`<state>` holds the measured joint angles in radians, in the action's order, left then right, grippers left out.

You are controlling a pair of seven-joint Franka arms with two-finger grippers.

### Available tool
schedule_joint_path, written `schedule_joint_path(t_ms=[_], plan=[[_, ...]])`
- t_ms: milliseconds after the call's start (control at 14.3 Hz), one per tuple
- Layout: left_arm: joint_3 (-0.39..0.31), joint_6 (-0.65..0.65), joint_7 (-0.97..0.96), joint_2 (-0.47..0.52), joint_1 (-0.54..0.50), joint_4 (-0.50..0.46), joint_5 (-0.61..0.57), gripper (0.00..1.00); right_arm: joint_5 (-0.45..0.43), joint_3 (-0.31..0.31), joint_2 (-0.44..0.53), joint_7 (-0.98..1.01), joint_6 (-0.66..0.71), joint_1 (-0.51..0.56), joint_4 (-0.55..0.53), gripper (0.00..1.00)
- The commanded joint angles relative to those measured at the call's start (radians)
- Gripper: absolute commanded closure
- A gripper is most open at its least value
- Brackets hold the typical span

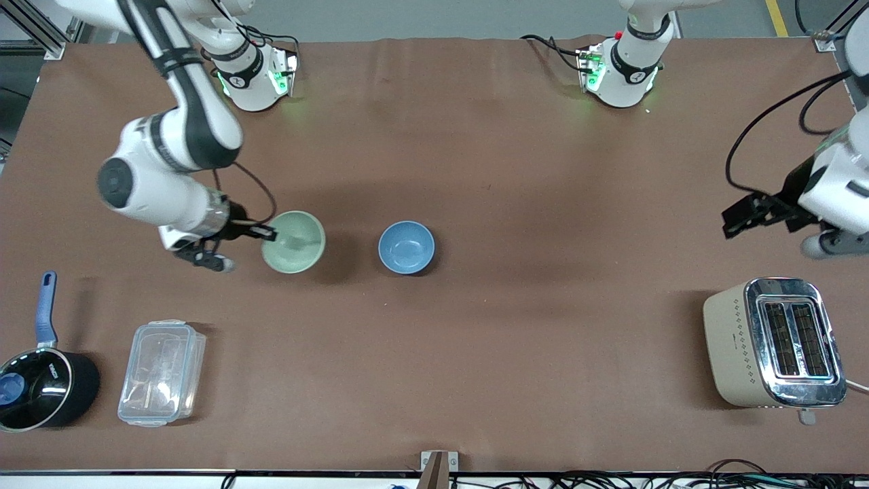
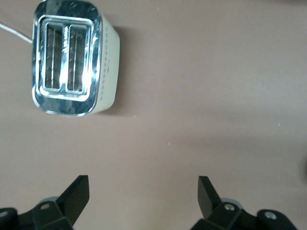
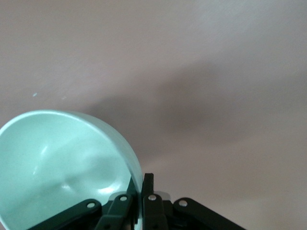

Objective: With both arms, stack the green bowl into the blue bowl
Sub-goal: 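Carry the green bowl over the blue bowl with the right gripper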

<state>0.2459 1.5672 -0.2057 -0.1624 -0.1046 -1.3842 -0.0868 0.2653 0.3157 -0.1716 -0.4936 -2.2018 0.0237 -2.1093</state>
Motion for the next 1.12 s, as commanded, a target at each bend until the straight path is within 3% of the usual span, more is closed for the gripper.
schedule_joint_path(t_ms=[0,140,419,628,907,1047], plan=[[-0.005,-0.027,0.034,0.070,0.005,-0.039,0.013,0.00,-0.032,0.098,0.006,-0.167,-0.068,0.015,-0.018,1.00],[-0.119,-0.029,0.060,0.137,0.101,-0.113,0.016,0.00,-0.032,0.161,-0.032,-0.264,-0.134,0.013,-0.014,1.00],[-0.223,-0.030,0.130,0.207,0.183,-0.197,0.036,0.00,-0.066,0.230,-0.127,-0.414,-0.303,0.007,-0.014,1.00],[-0.226,-0.030,0.143,0.210,0.184,-0.199,0.044,0.00,-0.187,0.250,-0.189,-0.550,-0.345,-0.019,0.011,1.00],[-0.224,-0.029,0.144,0.201,0.184,-0.194,0.059,0.00,-0.427,0.302,-0.287,-0.788,-0.345,-0.022,0.058,0.99],[-0.224,-0.029,0.144,0.201,0.186,-0.193,0.061,0.00,-0.486,0.321,-0.324,-0.882,-0.345,-0.027,0.084,0.99]])
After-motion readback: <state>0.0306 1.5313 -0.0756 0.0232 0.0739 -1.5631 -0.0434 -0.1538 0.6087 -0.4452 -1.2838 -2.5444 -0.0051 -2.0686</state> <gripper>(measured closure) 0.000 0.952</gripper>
